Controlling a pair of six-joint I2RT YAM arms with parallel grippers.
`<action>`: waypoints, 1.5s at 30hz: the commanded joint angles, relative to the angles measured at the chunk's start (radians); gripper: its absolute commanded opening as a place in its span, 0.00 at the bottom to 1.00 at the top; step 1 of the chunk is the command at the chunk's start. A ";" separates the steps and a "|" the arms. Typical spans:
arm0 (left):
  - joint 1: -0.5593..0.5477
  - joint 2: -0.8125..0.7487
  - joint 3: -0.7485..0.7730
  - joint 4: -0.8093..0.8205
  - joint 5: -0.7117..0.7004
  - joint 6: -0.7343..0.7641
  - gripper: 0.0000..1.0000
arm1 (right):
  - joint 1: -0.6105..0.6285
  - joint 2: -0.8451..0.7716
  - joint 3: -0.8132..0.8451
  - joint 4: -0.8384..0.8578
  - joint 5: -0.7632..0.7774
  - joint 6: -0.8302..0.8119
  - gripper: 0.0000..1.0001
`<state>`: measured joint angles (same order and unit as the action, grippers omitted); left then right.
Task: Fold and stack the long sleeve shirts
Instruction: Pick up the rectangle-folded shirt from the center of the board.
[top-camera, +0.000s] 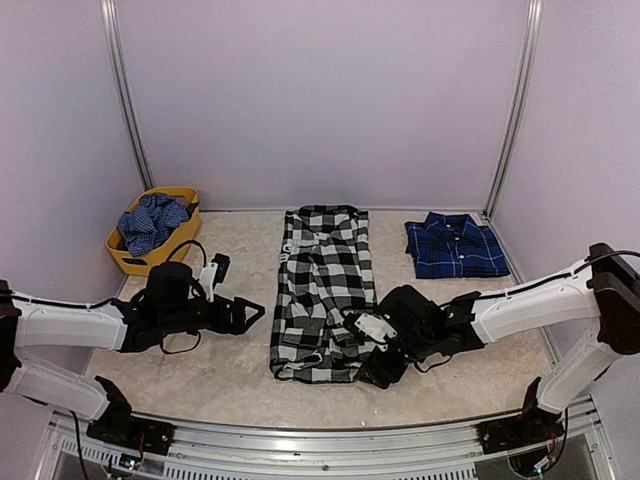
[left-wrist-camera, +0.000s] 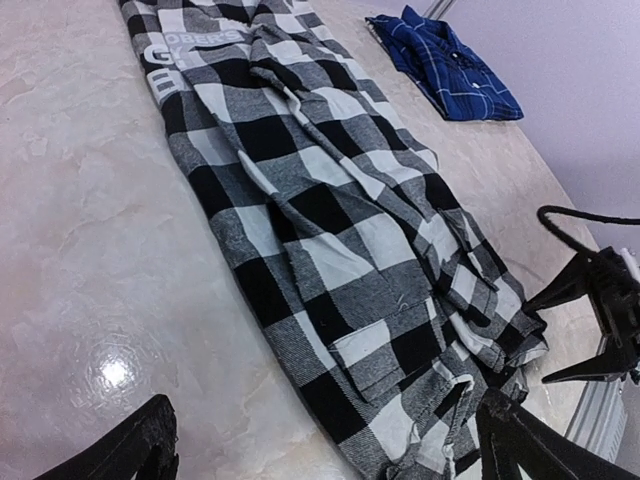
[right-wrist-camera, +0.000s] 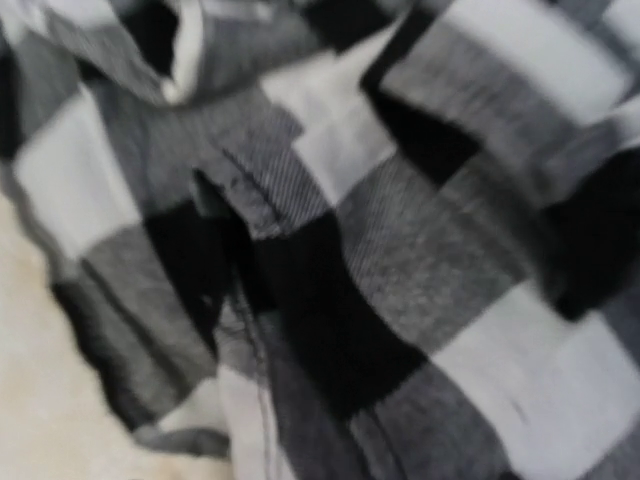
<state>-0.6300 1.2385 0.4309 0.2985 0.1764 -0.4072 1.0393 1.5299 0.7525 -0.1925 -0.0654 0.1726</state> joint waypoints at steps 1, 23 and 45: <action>-0.076 -0.097 -0.017 0.003 -0.103 -0.003 0.99 | 0.014 0.083 0.055 -0.028 -0.011 -0.044 0.70; -0.525 -0.125 -0.051 -0.111 -0.335 0.130 0.99 | 0.171 0.059 -0.013 -0.116 -0.008 0.094 0.00; -0.820 0.269 0.107 -0.170 -0.428 0.252 0.86 | 0.157 -0.275 -0.054 -0.327 -0.076 0.266 0.00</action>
<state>-1.4456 1.4731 0.4999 0.1474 -0.2363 -0.1837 1.1992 1.2995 0.7021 -0.4591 -0.1326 0.3962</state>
